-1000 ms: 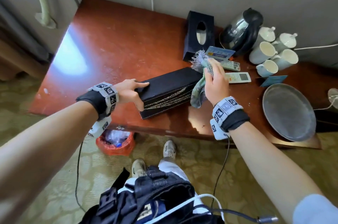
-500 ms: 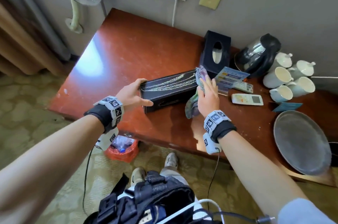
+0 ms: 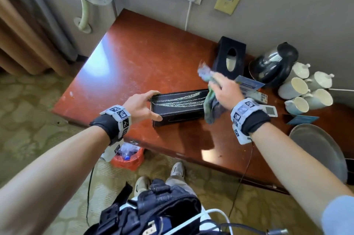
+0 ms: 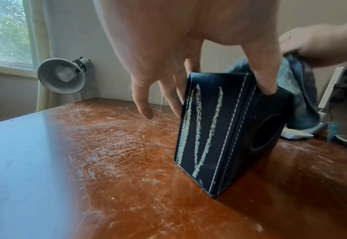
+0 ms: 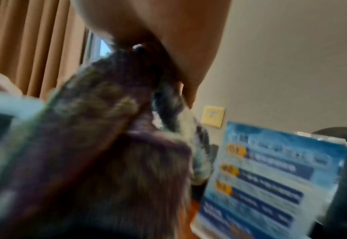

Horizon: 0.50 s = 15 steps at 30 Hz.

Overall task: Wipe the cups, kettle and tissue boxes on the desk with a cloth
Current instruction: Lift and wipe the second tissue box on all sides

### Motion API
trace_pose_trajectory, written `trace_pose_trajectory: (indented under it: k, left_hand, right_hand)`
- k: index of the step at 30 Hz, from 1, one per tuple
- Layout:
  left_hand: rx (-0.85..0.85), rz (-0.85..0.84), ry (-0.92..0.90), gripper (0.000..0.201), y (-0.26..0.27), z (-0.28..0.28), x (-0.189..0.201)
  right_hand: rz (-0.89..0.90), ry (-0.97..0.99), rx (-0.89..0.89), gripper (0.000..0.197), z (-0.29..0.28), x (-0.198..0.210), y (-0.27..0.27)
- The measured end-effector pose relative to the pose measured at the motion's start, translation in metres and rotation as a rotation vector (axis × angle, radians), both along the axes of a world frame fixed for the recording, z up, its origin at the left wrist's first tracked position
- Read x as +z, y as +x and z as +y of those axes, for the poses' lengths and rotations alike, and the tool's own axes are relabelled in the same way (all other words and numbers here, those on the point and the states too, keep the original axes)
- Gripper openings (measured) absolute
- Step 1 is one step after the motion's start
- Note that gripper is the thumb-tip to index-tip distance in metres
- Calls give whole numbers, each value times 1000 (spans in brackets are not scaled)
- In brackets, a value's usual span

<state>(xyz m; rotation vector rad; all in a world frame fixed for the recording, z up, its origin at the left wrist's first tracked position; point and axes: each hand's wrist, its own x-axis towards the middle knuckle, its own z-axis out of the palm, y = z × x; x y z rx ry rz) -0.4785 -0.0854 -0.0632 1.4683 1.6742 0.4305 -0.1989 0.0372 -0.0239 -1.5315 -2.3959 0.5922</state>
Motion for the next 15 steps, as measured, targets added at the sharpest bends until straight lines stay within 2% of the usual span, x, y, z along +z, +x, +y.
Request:
trace_pose_trajectory:
  k: [2,6,8,11,13,15]
  left_hand:
    - [16,-6,-7,85,1,-1,-3]
    - [67,-26,2,85,4,-4,-8]
    - [73,-18,8,86,4,-4,-9]
    - [71,-22,11,89,3,-2,-11]
    - [64,-15,5,88,2,-2,-11]
    - [58,-11,-7,87,0,-1,-11]
  right_hand:
    - [-141,-67,29,43,-9,-28,3]
    - [-86,139,-59,54,-42,-55,-30]
    - [-67,174,-9,56,-66,-61,-64]
    - [-39,251,105,47,-92,-68,-98]
    - [-37,276,210,43,-87,-70,-89]
    - [-32,317,212,40,-65,-70,-56]
